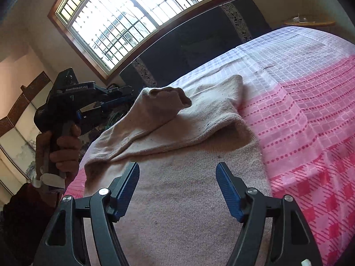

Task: Fold small clothes

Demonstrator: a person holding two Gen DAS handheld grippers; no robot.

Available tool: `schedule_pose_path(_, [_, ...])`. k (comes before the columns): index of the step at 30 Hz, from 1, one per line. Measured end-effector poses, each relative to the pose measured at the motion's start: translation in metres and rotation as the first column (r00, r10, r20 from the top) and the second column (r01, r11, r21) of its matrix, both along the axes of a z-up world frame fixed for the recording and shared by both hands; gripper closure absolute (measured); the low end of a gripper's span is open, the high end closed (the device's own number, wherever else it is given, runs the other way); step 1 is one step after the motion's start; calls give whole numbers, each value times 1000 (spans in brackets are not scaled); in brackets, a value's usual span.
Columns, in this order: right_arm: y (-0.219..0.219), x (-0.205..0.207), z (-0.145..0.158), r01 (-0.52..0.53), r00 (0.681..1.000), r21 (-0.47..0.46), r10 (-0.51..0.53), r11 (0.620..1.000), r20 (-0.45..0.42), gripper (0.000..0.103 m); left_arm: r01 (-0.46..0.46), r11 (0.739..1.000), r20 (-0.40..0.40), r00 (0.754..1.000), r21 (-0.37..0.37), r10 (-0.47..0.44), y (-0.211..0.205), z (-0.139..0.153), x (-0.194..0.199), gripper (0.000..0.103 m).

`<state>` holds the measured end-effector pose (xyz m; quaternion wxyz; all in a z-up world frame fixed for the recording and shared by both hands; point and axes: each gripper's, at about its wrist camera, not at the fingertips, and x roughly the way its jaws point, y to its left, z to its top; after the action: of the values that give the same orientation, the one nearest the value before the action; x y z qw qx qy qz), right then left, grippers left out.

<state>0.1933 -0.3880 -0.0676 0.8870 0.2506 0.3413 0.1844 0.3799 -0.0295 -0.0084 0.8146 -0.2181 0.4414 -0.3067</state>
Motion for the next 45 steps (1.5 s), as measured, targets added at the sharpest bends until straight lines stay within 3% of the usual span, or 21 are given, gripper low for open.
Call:
schedule_pose_path(1, [0, 2, 2, -18, 1000, 7, 18, 1000, 3, 33, -37, 999, 35, 999, -9, 37, 16, 4, -9, 71])
schedule_pose_path(2, [1, 6, 7, -31, 999, -5, 32, 999, 10, 33, -81, 997, 80, 993, -13, 81, 36, 6, -21, 39])
schedule_pose_path(3, [3, 11, 13, -38, 999, -37, 39, 999, 17, 33, -139, 990, 133, 981, -20, 141, 55, 5, -35, 18])
schedule_pose_path(4, [5, 18, 20, -42, 999, -76, 44, 996, 26, 33, -202, 979, 184, 961, -35, 205, 73, 4, -50, 16])
schedule_pose_path(5, [6, 28, 26, -52, 998, -105, 55, 993, 24, 33, -242, 969, 219, 944, -43, 245, 90, 0, -64, 16])
schedule_pose_path(8, [3, 70, 37, -73, 997, -127, 75, 989, 5, 33, -273, 962, 206, 940, -19, 271, 122, -25, -86, 16])
schedule_pose_path(11, [2, 119, 28, -136, 985, -29, 132, 990, -107, 33, -263, 965, 173, 950, 5, 258, 138, -54, -97, 16])
schedule_pose_path(13, [5, 142, 18, -146, 975, 63, 154, 987, -158, 33, -287, 958, 174, 944, 19, 280, 146, -69, -99, 16])
schedule_pose_path(19, [16, 198, -13, -43, 952, 168, 91, 985, -291, 34, -389, 917, 80, 915, -85, 395, 171, -98, -95, 16])
schedule_pose_path(24, [28, 223, -26, 56, 946, 203, 13, 978, -324, 36, -397, 915, 83, 912, -67, 401, 165, -100, -94, 16])
schedule_pose_path(26, [31, 228, -30, 88, 946, 208, -17, 974, -324, 50, -418, 905, 88, 902, -72, 423, 166, -100, -94, 16])
schedule_pose_path(27, [33, 231, -34, 94, 944, 212, -20, 973, -328, 83, -442, 894, 92, 889, -78, 448, 169, -100, -95, 16])
schedule_pose_path(28, [34, 233, -38, 105, 937, 214, -24, 971, -347, 95, -466, 880, 95, 875, -93, 474, 176, -100, -98, 16])
schedule_pose_path(31, [24, 219, -39, 158, 944, 271, -64, 950, -324, 95, -544, 831, 94, 827, -113, 554, 190, -100, -102, 16])
schedule_pose_path(34, [10, 187, -9, 137, 974, 269, -81, 953, -209, 95, -565, 810, 57, 814, -157, 578, 200, -106, -101, 17])
schedule_pose_path(38, [-27, 146, 8, 155, 982, 244, -122, 957, -145, 95, -522, 840, 43, 845, -150, 533, 194, -106, -98, 17])
schedule_pose_path(42, [-45, 134, -23, 173, 964, 225, -118, 959, -236, 95, -512, 855, 90, 851, -84, 518, 183, -100, -106, 17])
schedule_pose_path(45, [-52, 132, -40, 189, 959, 249, -123, 950, -256, 95, -514, 857, 105, 850, -40, 515, 177, -98, -104, 17])
